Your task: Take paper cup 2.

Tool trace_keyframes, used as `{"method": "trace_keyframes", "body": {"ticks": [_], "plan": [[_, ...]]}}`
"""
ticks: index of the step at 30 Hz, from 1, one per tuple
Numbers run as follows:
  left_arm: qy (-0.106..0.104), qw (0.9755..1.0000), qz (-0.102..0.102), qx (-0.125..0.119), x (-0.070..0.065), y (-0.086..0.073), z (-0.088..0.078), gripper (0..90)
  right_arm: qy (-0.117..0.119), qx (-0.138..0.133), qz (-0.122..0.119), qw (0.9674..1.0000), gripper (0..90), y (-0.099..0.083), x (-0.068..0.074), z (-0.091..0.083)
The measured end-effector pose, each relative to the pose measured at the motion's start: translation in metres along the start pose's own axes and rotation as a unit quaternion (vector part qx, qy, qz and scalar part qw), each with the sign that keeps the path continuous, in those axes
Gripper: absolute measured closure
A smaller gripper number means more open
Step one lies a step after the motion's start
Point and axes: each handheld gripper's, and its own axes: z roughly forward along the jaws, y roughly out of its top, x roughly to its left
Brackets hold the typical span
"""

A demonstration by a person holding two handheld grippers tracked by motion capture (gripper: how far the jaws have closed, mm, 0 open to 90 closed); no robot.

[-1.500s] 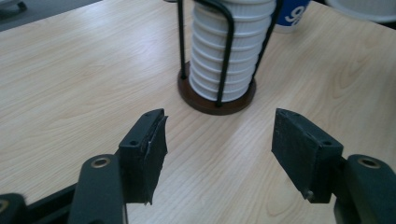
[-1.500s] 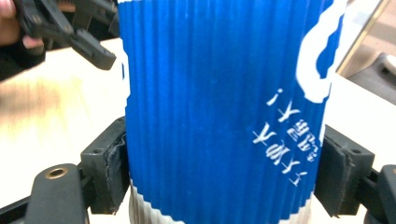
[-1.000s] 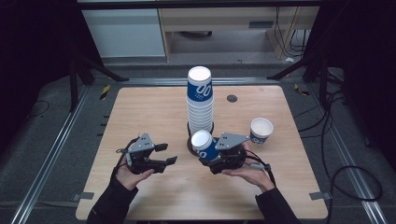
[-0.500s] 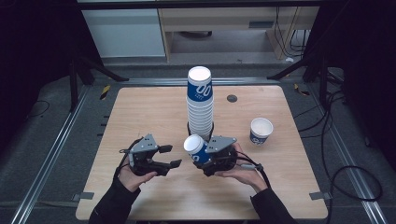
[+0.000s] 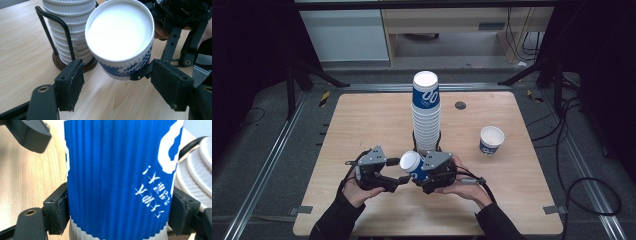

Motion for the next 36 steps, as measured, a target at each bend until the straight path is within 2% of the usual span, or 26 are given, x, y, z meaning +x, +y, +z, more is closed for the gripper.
{"method": "trace_keyframes", "body": {"ticks": [16, 27, 36], "plan": [[-0.008, 0.9999, -0.009, 0.005, -0.003, 0.001, 0.008, 24.1, 0.019, 0.010, -0.026, 0.9994, 19.6, 0.004, 0.013, 0.011], [-0.015, 0.9999, -0.006, 0.005, -0.004, 0.001, 0.010, 25.5, 0.023, 0.015, -0.028, 0.9992, 19.4, 0.004, 0.015, 0.014], [-0.016, 0.9999, -0.005, -0.001, -0.005, 0.001, 0.009, 26.6, 0.025, 0.015, -0.021, 0.9994, 18.2, 0.004, 0.015, 0.014]]}}
